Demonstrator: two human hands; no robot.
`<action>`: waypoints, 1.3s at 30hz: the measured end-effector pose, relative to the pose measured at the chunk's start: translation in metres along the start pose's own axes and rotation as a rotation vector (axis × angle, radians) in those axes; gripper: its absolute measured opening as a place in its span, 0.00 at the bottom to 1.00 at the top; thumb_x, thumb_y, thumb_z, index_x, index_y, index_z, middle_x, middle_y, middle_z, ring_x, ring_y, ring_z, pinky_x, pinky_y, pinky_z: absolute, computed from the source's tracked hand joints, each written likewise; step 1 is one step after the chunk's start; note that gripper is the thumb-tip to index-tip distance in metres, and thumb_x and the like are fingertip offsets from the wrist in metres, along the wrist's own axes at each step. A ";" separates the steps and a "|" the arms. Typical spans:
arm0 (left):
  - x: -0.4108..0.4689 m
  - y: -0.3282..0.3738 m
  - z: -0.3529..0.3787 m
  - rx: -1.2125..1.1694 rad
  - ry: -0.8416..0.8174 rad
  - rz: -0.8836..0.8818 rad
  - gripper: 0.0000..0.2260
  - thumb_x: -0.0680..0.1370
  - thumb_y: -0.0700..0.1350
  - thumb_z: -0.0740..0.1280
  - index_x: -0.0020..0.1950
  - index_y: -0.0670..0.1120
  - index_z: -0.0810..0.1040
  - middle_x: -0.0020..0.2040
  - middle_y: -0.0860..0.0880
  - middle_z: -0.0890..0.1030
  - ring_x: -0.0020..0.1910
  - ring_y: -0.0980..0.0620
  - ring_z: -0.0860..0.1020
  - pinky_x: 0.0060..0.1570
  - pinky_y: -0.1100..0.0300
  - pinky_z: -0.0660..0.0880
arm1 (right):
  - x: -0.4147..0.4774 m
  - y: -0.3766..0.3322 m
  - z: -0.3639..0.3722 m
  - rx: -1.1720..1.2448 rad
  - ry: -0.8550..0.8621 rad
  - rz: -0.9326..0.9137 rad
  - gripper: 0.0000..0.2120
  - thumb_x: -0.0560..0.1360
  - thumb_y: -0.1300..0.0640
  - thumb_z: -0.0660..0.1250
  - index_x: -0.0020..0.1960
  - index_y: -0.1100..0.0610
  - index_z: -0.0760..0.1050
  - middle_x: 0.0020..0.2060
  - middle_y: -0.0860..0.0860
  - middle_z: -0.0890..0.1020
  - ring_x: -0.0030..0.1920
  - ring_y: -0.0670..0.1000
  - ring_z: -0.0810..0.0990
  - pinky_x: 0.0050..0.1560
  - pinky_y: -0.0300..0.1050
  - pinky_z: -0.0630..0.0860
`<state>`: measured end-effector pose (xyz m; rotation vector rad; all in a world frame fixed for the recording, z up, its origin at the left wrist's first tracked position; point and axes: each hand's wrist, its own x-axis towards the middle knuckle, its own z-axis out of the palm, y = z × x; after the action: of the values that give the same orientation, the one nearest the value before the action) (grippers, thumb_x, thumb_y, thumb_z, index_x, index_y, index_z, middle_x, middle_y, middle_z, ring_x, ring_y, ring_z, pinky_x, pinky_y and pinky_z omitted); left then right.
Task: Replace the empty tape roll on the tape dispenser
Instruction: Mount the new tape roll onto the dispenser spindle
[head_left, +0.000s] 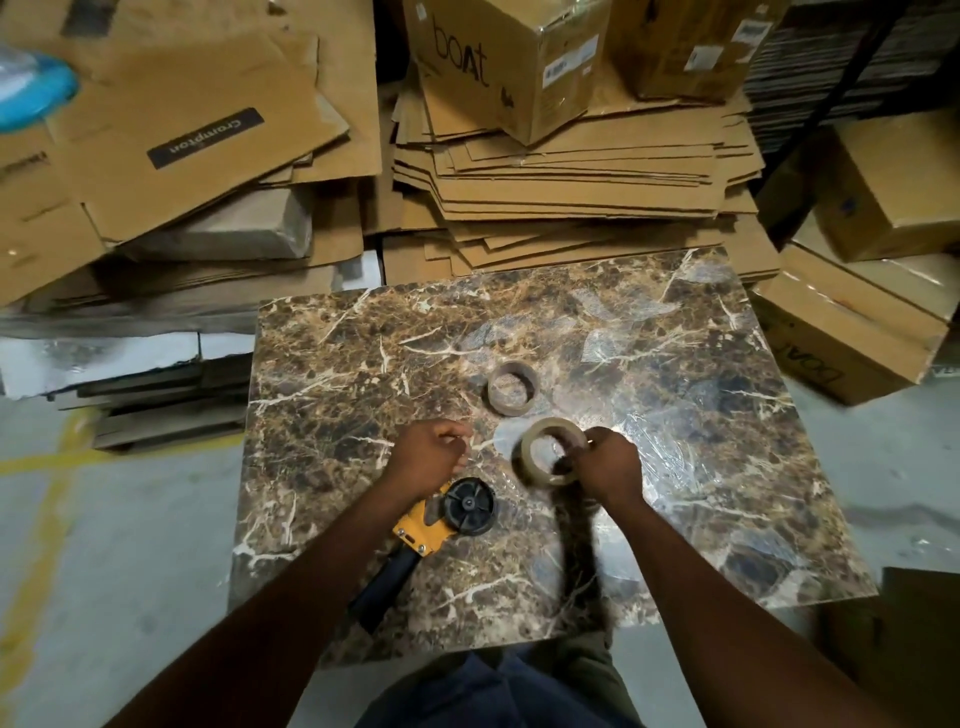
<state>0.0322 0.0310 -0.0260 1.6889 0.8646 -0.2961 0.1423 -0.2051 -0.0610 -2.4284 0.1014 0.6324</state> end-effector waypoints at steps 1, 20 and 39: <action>-0.004 -0.001 0.001 0.011 -0.003 0.010 0.07 0.81 0.42 0.70 0.56 0.45 0.86 0.49 0.42 0.88 0.43 0.45 0.86 0.47 0.50 0.85 | -0.002 -0.003 -0.002 0.028 -0.012 -0.026 0.13 0.70 0.47 0.72 0.43 0.57 0.84 0.39 0.56 0.86 0.40 0.58 0.82 0.38 0.45 0.70; -0.036 -0.040 -0.032 -0.237 -0.077 -0.142 0.15 0.85 0.47 0.65 0.68 0.42 0.79 0.47 0.36 0.87 0.32 0.42 0.84 0.34 0.54 0.85 | -0.066 -0.044 0.026 0.687 -0.600 0.035 0.15 0.75 0.49 0.76 0.54 0.61 0.85 0.44 0.58 0.87 0.39 0.54 0.83 0.44 0.50 0.81; -0.037 -0.059 -0.015 -0.140 -0.124 -0.141 0.15 0.84 0.41 0.66 0.70 0.47 0.80 0.56 0.46 0.88 0.56 0.43 0.86 0.58 0.41 0.83 | -0.077 -0.023 0.046 0.579 -0.445 0.067 0.07 0.74 0.54 0.75 0.44 0.58 0.86 0.36 0.51 0.86 0.38 0.50 0.82 0.45 0.48 0.79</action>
<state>-0.0370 0.0348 -0.0420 1.4678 0.8925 -0.4222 0.0601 -0.1650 -0.0447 -1.6981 0.1575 1.0007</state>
